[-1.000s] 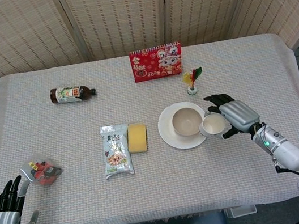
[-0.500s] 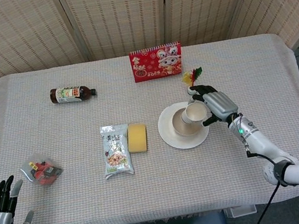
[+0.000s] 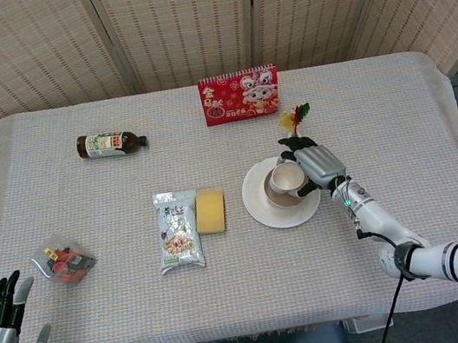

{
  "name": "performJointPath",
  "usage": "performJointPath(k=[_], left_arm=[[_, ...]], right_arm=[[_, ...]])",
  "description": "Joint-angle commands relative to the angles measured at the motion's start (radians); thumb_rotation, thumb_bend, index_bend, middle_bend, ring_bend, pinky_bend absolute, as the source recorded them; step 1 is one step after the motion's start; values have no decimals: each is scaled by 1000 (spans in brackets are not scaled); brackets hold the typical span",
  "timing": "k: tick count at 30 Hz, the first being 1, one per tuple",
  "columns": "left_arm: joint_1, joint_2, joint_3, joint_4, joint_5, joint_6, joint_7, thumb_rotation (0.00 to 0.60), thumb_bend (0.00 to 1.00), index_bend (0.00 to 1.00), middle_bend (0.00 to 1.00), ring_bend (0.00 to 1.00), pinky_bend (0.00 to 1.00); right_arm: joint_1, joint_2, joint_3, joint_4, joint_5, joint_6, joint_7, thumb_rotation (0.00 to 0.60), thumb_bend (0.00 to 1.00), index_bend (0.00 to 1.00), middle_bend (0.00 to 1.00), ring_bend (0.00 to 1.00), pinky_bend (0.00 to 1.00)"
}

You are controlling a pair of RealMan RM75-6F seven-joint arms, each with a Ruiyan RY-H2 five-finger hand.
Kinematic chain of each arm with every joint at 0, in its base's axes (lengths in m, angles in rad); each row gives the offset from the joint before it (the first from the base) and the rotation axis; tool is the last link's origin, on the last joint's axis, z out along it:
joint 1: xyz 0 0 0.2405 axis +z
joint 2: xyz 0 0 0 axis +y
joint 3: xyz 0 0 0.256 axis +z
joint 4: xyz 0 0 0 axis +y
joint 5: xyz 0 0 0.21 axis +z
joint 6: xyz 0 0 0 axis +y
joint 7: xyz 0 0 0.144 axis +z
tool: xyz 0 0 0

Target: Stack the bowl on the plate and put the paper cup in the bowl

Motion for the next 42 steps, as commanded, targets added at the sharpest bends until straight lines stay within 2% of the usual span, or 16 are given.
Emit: performJointPath(k=[1, 14, 16, 21, 23, 29, 31, 33, 35, 38, 42], left_arm=[[1, 2, 0, 1, 1, 2, -3, 600, 314, 0, 0, 0, 259], [4, 2, 0, -1, 7, 8, -3, 600, 314, 0, 0, 0, 259], [5, 3, 0, -1, 8, 9, -4, 600, 314, 0, 0, 0, 259], [8, 6, -1, -1, 9, 16, -8, 600, 314, 0, 0, 0, 259], [9, 6, 0, -1, 10, 18, -8, 600, 314, 0, 0, 0, 259], [9, 3, -1, 0, 12, 16, -3, 600, 315, 0, 0, 0, 259], [9, 2, -1, 0, 9, 14, 0, 600, 314, 0, 0, 0, 259], [10, 1, -3, 0, 9, 16, 4, 600, 314, 0, 0, 0, 259], [12, 0, -5, -1, 10, 22, 9, 600, 314, 0, 0, 0, 259], [12, -1, -8, -3, 5, 21, 12, 600, 314, 0, 0, 0, 259], [10, -4, -8, -6, 7, 15, 21, 600, 314, 0, 0, 0, 259]], right_arm=[[24, 1, -10, 0, 60, -11, -55, 600, 221, 364, 55, 0, 0], [73, 12, -47, -29, 197, -20, -161, 600, 209, 357, 39, 0, 0], [76, 9, -48, -28, 206, -25, -160, 600, 197, 306, 30, 0, 0], [78, 13, -45, -26, 205, -43, -139, 600, 152, 50, 0, 0, 0], [77, 28, -44, -37, 204, -53, -129, 600, 130, 5, 0, 0, 0], [59, 107, -33, -113, 173, -51, -96, 600, 113, 0, 0, 0, 0], [27, 166, -19, -183, 129, -23, -63, 600, 111, 0, 0, 0, 0], [-33, 234, -10, -273, 35, 39, -17, 600, 105, 0, 0, 0, 0], [-123, 293, -24, -355, -115, 132, 42, 600, 101, 0, 0, 0, 0], [-259, 332, -90, -389, -358, 301, 112, 600, 100, 0, 0, 0, 0], [-397, 315, -179, -316, -577, 499, 174, 600, 98, 0, 0, 0, 0]])
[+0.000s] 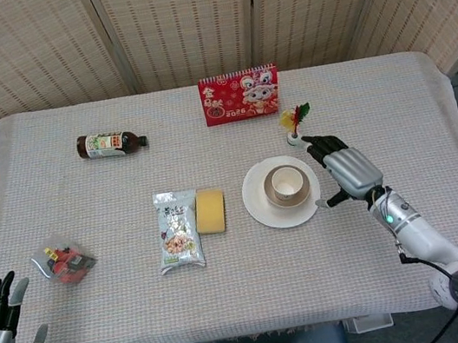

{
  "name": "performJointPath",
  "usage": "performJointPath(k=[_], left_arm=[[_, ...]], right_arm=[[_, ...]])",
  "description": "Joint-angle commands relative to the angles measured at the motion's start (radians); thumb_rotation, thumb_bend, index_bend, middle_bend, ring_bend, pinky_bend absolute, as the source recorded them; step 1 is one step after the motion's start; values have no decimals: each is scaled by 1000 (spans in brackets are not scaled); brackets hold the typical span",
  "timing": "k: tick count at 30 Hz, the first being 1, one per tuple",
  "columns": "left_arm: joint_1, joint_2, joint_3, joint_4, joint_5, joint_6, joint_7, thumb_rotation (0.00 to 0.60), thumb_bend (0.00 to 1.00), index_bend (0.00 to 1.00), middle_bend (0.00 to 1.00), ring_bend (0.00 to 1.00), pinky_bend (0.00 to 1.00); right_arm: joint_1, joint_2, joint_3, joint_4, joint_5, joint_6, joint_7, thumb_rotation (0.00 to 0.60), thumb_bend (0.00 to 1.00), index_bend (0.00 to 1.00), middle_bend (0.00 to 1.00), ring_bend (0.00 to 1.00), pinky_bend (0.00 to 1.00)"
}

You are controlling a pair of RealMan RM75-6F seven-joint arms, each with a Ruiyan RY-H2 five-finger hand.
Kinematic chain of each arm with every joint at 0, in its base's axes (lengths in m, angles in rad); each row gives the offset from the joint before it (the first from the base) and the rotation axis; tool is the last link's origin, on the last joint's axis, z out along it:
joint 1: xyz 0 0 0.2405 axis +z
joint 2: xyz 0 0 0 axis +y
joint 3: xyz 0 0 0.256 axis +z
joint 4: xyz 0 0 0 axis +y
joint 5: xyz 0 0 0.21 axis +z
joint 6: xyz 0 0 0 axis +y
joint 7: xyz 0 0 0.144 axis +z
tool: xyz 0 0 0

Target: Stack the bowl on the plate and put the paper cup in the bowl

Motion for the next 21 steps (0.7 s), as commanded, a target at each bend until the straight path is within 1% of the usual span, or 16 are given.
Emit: performJointPath(k=[1, 4, 8, 11, 13, 17, 21], left_arm=[[-2, -2, 1, -1, 3, -4, 5, 600, 314, 0, 0, 0, 259], [-4, -5, 1, -1, 3, -10, 10, 600, 314, 0, 0, 0, 259], [-6, -6, 0, 1, 2, -14, 11, 600, 314, 0, 0, 0, 259], [-9, -8, 0, 2, -3, -23, 15, 600, 314, 0, 0, 0, 259], [-11, -11, 0, 3, -7, -29, 20, 600, 314, 0, 0, 0, 259], [-16, -18, -1, 1, -15, -45, 34, 600, 314, 0, 0, 0, 259], [-19, -23, -1, 1, -15, -53, 44, 600, 314, 0, 0, 0, 259]], right_arm=[[-241, 38, -122, 19, -338, 312, 128, 600, 98, 0, 0, 0, 0], [-309, 3, -158, 95, -404, 404, 148, 600, 98, 0, 0, 0, 0], [-363, -27, -188, 172, -438, 456, 180, 600, 98, 0, 0, 0, 0], [-399, -58, -199, 233, -454, 494, 188, 600, 98, 0, 0, 0, 0], [-415, -77, -201, 268, -458, 508, 199, 600, 98, 0, 0, 0, 0], [-433, -100, -204, 331, -454, 506, 263, 600, 99, 0, 0, 0, 0], [-438, -99, -198, 344, -463, 508, 278, 600, 101, 0, 0, 0, 0]])
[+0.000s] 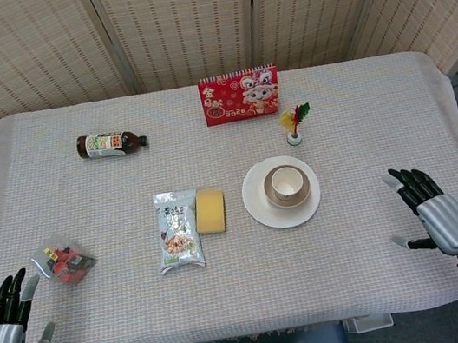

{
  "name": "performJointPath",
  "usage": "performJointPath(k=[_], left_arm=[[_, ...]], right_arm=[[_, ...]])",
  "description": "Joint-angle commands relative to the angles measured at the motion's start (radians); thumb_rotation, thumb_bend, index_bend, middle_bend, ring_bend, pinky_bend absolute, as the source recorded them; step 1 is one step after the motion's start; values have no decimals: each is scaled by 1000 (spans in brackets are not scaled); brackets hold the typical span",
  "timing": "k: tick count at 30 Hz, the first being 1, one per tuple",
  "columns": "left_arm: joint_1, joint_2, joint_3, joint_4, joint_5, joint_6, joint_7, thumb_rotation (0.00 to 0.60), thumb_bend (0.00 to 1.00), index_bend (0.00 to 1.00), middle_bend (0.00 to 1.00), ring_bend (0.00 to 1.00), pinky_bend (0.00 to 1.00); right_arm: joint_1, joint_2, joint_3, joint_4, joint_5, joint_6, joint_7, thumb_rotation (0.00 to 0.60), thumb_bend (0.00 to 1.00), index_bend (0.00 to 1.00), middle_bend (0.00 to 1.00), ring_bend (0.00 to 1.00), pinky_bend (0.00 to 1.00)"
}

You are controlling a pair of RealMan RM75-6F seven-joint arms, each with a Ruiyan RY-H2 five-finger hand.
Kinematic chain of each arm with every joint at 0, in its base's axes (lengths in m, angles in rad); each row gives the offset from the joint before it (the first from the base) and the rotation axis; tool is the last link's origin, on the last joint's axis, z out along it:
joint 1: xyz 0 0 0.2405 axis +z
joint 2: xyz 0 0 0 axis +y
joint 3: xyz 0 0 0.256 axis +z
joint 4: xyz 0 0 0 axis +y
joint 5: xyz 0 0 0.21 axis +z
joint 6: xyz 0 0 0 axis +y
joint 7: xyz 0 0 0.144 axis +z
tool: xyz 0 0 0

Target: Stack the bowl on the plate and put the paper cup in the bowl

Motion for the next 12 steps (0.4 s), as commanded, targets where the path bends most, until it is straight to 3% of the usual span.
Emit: performJointPath(k=[1, 12], left_arm=[[-2, -2, 1, 1, 0, -4, 2, 600, 314, 0, 0, 0, 259], [-10, -14, 2, 4, -5, -24, 22, 600, 314, 0, 0, 0, 259]], right_arm=[[-8, -1, 5, 4, -9, 11, 2, 600, 101, 0, 0, 0, 0], [-19, 6, 14, -1, -18, 0, 3, 600, 101, 0, 0, 0, 0]])
